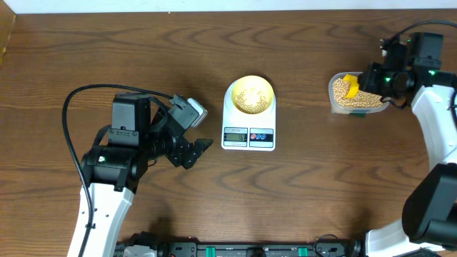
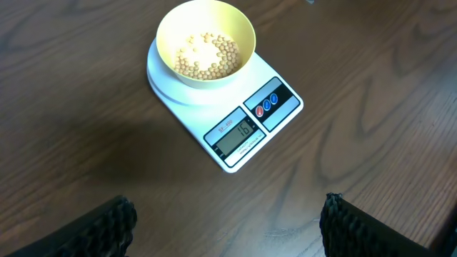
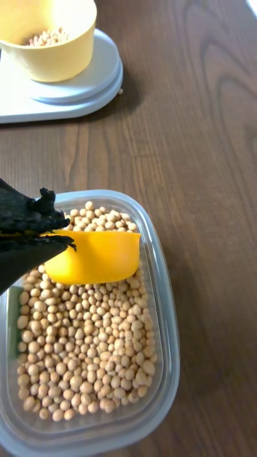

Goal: Scoop item into bowl and weigh 50g on scale
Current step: 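Lift the filled scoop and carry it left toward the bowl, then tip the yellow scoop with the right gripper to pour soybeans into the bowl, then carry the empty scoop right back over the soybean tub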

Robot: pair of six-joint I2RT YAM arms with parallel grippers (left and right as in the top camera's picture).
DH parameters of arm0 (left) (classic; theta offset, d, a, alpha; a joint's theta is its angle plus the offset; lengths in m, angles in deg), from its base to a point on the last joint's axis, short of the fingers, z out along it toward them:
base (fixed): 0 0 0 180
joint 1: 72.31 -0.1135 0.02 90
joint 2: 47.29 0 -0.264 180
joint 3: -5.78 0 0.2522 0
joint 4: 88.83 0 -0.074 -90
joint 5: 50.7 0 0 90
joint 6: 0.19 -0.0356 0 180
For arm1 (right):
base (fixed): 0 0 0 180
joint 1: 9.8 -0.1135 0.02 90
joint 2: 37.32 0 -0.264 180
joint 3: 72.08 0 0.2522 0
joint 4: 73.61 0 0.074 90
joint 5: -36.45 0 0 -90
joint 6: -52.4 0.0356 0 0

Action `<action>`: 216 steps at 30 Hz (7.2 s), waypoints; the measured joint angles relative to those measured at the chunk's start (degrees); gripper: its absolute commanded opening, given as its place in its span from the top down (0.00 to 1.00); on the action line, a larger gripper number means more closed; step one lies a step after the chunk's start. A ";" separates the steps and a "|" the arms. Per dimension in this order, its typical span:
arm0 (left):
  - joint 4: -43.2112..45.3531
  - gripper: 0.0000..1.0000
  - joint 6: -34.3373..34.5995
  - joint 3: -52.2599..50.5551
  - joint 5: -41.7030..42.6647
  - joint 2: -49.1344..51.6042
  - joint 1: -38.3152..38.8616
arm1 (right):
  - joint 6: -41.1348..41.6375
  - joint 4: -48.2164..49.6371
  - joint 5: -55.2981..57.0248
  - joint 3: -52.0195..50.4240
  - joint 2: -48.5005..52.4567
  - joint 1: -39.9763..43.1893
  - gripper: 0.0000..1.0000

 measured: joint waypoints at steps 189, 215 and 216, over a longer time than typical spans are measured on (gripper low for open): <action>0.00 0.15 0.00 0.00 0.00 0.00 0.00 | -34.45 16.50 -22.16 -0.09 0.00 -22.82 0.99; 0.00 0.16 -0.02 0.00 -0.02 0.00 0.00 | -48.52 16.50 -21.94 -0.09 0.00 -26.88 0.99; 0.00 0.15 -0.02 0.00 -0.02 0.00 0.00 | -48.43 16.57 -21.51 -0.09 0.00 -26.88 0.99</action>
